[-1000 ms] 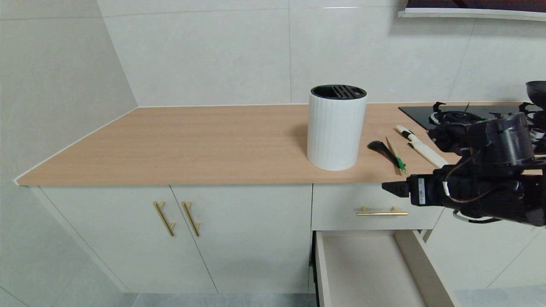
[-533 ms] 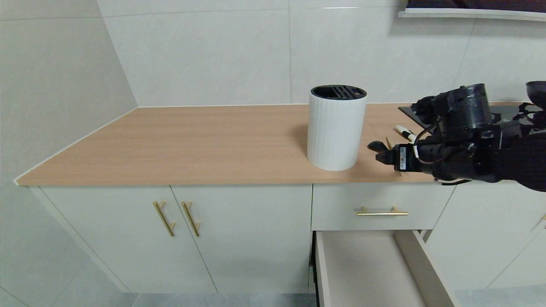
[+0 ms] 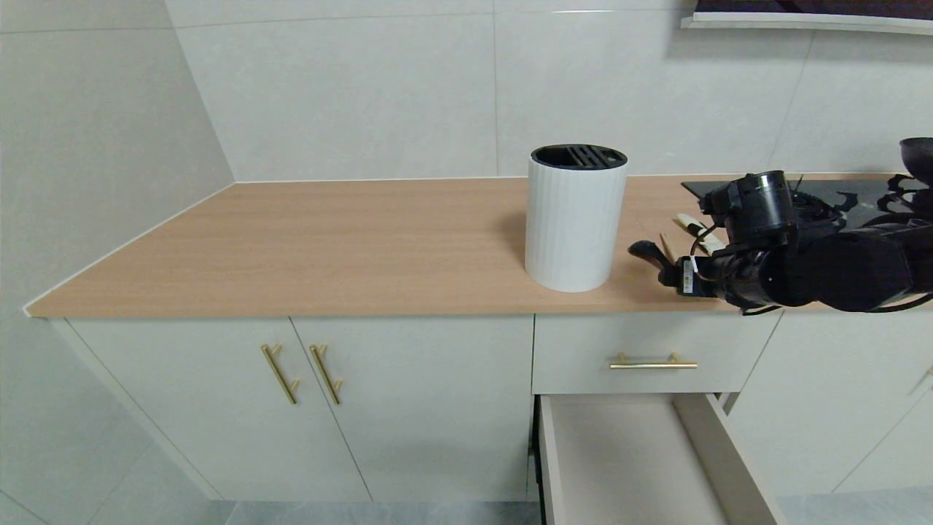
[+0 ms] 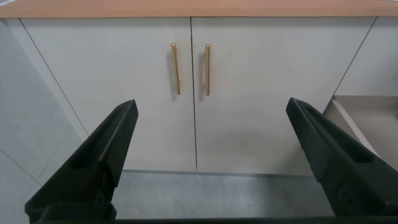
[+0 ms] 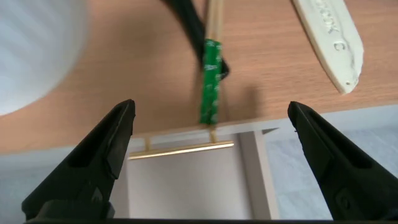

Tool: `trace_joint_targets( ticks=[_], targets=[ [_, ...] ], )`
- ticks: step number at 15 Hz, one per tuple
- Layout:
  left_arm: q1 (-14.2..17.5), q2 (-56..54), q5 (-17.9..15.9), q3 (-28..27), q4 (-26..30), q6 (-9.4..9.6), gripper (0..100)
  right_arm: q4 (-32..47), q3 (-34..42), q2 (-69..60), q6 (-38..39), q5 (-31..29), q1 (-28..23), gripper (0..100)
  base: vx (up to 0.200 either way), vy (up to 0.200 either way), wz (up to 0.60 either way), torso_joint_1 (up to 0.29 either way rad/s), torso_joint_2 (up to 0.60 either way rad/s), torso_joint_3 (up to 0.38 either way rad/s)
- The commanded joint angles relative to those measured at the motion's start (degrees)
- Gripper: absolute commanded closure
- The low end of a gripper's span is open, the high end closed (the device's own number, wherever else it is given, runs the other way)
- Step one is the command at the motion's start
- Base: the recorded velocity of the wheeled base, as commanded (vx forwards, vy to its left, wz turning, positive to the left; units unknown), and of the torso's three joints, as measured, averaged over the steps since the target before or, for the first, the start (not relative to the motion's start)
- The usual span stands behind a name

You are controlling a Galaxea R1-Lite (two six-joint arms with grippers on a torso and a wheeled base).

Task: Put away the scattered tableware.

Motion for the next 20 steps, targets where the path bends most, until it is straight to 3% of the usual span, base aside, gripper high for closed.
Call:
trace_joint_targets(
  ticks=[1,16,17,20],
  targets=[
    [0.0,0.0,0.0,0.0,0.0,-0.02,0,0.0,-0.1,1.5,0.0,0.0,0.0,0,0.0,0.0,0.0,0.0,0.0,0.0],
    [0.0,0.0,0.0,0.0,0.0,-0.02,0,-0.4,-1.3,3.8,0.1,0.2,-1.0,0,0.0,0.0,0.0,0.0,0.0,0.0],
    [0.0,0.0,0.0,0.0,0.0,-0.02,0,-0.4,-1.3,3.8,0.1,0.2,-0.9,100,0.0,0.0,0.0,0.0,0.0,0.0],
    [0.0,0.0,0.0,0.0,0.0,-0.02,0,-0.4,-1.1,3.6,0.1,0.1,-0.9,100,0.0,0.0,0.0,0.0,0.0,0.0]
  ],
)
